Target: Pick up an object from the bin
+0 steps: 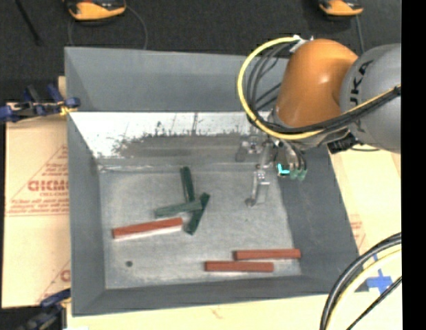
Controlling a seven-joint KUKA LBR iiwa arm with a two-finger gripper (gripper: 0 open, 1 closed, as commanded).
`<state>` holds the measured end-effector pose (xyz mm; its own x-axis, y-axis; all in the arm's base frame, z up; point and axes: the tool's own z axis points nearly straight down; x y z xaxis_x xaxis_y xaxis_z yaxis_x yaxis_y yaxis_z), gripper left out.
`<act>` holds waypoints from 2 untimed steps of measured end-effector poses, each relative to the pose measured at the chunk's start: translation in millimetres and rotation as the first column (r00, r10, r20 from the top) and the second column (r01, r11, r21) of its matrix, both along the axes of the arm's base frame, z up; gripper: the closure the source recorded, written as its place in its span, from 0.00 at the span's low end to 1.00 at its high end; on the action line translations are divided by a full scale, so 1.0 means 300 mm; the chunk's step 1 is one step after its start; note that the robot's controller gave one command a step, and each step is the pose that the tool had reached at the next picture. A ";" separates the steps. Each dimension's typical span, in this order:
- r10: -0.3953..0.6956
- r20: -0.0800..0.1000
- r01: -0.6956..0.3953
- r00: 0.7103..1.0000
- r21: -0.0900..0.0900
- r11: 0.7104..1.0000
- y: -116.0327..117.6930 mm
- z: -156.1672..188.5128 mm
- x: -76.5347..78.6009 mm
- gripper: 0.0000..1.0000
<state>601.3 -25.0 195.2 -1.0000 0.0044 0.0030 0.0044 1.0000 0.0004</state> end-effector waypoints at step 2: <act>-0.080 0.010 0.080 0.997 0.003 0.997 0.375 -0.396 -0.161 0.00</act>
Offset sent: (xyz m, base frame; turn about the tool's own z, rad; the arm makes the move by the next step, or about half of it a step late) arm -0.0862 0.0598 -0.0329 0.1042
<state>553.1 87.4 76.5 -0.9964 0.0842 -0.0071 0.0841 0.9964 0.0037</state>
